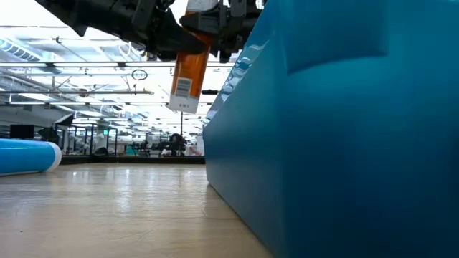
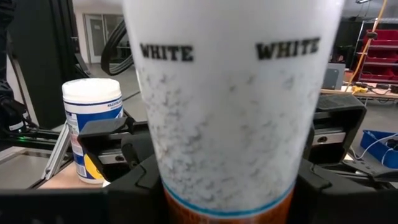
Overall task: Sort silicone sealant tubes
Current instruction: Put the orange sealant into the blue bin, then put the left blue sealant into the transparent container
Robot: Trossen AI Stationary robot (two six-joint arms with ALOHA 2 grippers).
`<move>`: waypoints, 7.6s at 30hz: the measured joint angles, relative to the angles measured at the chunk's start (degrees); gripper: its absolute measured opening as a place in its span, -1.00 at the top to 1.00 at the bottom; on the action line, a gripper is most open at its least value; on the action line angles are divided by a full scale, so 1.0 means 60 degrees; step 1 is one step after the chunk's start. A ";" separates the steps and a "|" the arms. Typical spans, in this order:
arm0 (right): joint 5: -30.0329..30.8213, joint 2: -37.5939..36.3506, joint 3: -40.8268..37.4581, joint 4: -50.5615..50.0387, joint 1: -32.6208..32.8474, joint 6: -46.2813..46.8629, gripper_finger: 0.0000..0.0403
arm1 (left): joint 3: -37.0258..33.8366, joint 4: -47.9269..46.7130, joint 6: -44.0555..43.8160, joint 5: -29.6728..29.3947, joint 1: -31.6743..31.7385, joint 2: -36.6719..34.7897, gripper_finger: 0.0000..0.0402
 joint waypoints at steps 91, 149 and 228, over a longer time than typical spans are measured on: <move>0.7466 -0.2460 0.0004 -1.1323 0.6909 1.4007 0.08 | -0.0012 -0.2406 0.1616 -0.0935 0.0156 -0.2623 -0.27; 0.6469 -0.2161 0.0004 -1.1352 0.6798 1.3654 -0.26 | -0.0012 -0.2744 0.1362 -0.0917 0.0157 -0.2623 -0.34; 0.2653 0.0099 0.1961 -1.3592 0.0042 0.7179 -0.26 | -0.0009 -0.3410 0.1195 -0.0924 0.0280 -0.2619 -0.27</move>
